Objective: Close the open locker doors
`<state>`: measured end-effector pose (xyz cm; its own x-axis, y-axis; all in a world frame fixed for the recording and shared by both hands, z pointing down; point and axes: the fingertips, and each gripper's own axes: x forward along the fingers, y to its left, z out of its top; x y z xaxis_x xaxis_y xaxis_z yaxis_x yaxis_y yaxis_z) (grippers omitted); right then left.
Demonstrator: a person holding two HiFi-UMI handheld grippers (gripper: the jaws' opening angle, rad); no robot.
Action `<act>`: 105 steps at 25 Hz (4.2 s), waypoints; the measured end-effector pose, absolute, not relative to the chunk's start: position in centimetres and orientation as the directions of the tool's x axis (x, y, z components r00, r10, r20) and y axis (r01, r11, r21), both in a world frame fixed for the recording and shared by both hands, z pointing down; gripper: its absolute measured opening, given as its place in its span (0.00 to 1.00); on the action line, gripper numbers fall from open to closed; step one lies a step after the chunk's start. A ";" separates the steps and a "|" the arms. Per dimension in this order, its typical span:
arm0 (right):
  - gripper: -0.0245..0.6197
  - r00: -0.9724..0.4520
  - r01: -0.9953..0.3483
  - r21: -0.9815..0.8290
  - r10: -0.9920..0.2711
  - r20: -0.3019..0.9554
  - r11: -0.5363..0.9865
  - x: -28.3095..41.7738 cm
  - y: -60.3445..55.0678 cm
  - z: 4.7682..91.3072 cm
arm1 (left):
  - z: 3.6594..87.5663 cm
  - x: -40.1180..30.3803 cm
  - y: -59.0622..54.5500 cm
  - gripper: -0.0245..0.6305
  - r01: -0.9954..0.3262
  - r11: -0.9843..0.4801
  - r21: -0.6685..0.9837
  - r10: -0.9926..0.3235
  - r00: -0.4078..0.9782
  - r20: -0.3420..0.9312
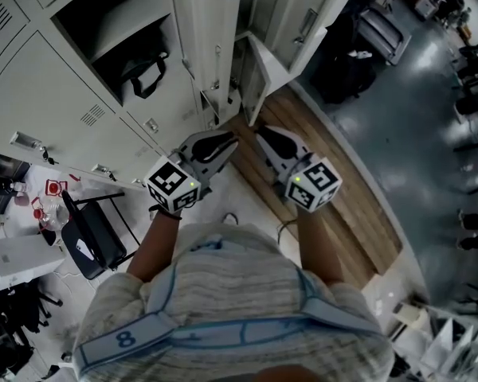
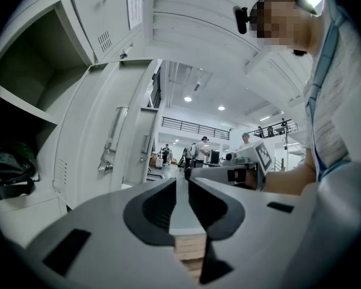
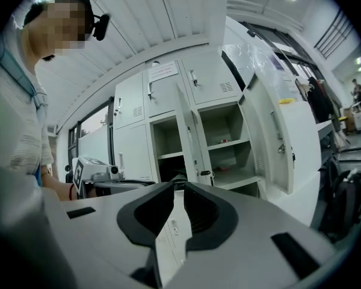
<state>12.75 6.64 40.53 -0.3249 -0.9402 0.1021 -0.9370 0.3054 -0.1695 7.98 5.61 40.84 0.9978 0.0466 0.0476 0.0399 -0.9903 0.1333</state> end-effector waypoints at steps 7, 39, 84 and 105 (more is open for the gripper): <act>0.08 -0.366 -0.923 -0.168 -0.925 0.102 0.346 13.4 5.3 40.6 | 41.2 8.1 4.4 0.13 0.000 -0.991 0.131 0.009 0.998 0.068; 0.16 -0.453 -0.891 -0.050 -0.885 0.110 0.451 12.9 -4.8 37.1 | 41.1 7.0 -2.9 0.13 -0.005 -0.987 0.158 0.002 0.999 0.039; 0.16 -0.524 -0.851 -0.036 -0.842 0.129 0.524 3.9 -6.8 36.7 | 40.7 0.5 -6.1 0.13 -0.108 -0.989 0.102 -0.102 0.993 0.065; 0.16 -0.567 -0.822 -0.021 -0.814 0.123 0.569 -2.3 -10.1 36.5 | 41.4 -3.8 -9.1 0.13 -0.204 -0.974 0.101 -0.195 0.977 0.084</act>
<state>-2.33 -10.05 36.48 -0.5674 -0.8143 0.1228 -0.8218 0.5694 -0.0212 -3.81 -9.08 41.39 0.9771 -0.1955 0.0843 -0.2036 -0.9738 0.1013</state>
